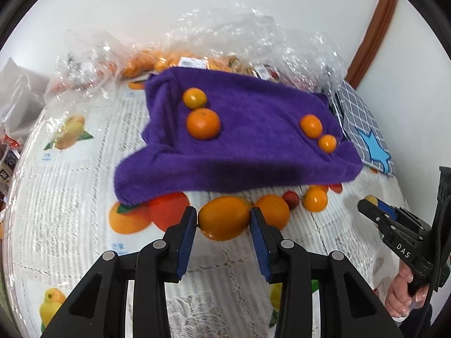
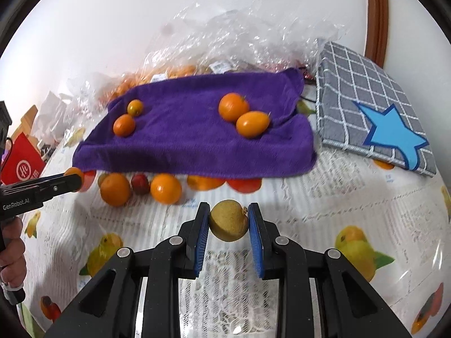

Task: Organize fruits
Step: 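Lift the pear toward the towel with the right gripper while the left grasps an orange, then lower the pear onto the towel with the right gripper while the left places its orange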

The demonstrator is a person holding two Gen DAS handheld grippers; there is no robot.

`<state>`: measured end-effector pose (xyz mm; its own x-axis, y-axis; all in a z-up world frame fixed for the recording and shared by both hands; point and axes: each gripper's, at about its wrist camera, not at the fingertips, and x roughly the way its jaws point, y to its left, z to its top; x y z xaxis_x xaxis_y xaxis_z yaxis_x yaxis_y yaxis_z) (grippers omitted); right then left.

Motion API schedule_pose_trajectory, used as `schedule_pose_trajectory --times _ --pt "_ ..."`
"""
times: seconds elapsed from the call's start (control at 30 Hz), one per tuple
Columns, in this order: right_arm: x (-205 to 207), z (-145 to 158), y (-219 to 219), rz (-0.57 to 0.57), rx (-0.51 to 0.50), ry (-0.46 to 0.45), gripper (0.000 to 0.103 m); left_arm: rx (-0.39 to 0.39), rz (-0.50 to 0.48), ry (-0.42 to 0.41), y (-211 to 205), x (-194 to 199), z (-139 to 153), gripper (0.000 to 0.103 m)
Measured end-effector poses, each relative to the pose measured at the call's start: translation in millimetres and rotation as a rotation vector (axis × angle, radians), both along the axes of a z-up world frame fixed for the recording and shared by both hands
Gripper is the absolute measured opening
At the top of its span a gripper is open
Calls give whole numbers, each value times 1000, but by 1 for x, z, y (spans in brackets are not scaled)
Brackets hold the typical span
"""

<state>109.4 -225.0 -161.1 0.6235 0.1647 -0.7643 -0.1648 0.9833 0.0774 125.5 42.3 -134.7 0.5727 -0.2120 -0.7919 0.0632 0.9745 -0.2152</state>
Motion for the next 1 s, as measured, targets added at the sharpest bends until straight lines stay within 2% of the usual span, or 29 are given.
schedule_pose_trajectory --times 0.43,1.0 --pt "20 14 -14 -52 6 -35 28 -5 41 -68 3 22 22 37" --pt "65 14 -18 -102 13 -41 28 -33 65 -37 7 66 11 37"
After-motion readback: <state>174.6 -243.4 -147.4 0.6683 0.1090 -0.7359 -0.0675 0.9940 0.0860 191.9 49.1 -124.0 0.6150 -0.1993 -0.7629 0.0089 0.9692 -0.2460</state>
